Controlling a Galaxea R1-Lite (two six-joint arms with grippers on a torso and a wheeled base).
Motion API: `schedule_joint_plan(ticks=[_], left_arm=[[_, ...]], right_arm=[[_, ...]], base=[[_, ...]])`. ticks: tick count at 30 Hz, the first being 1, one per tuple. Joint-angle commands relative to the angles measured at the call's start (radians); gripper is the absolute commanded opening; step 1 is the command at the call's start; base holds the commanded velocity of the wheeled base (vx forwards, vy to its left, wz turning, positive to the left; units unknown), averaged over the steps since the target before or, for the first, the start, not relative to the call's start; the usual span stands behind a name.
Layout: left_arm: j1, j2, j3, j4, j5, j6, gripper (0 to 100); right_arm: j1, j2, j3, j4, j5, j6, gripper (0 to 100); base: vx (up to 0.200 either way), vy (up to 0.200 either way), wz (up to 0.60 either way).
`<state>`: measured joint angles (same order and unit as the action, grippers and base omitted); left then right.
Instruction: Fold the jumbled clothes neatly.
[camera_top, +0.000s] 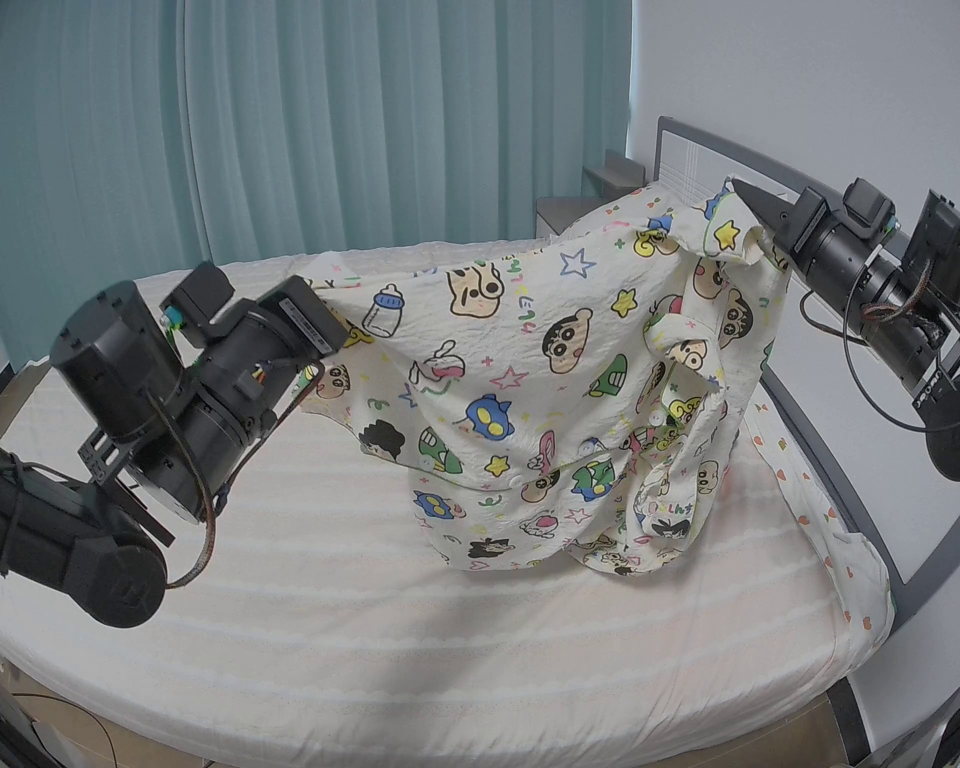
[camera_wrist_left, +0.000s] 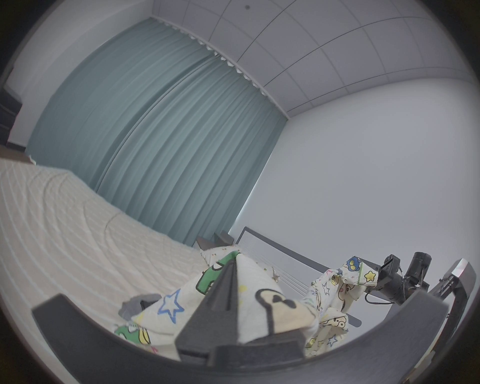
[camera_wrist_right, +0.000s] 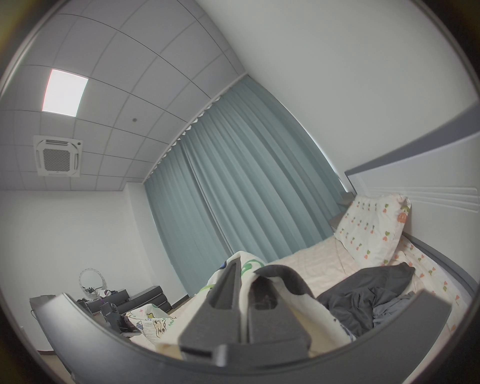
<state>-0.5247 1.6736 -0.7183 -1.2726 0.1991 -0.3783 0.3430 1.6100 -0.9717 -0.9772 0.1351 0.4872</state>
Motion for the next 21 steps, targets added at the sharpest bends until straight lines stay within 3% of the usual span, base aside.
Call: schedule_joint_plan(ticks=[1,5,12,21], left_arm=[[-0.012,-0.086,0.034,0.024,0.074,0.048,0],[-0.009,-0.132,0.025,0.024,0.143,0.038,0],[-0.008,-0.164,0.03,0.025,0.141,0.048,0],[-0.034,-0.074,0.157,0.016,0.146,-0.002,0]], right_arm=[[0.033,-0.085,0.034,-0.012,-0.014,-0.01,0],[0.016,-0.124,0.034,-0.029,-0.015,-0.01,0],[-0.009,-0.133,0.01,-0.006,0.001,-0.016,0],[-0.019,-0.088,0.229,-0.014,0.034,-0.006,0]], base=[[0.0,0.0,0.0],[0.0,0.0,0.0],[0.0,0.0,0.0],[0.0,0.0,0.0]])
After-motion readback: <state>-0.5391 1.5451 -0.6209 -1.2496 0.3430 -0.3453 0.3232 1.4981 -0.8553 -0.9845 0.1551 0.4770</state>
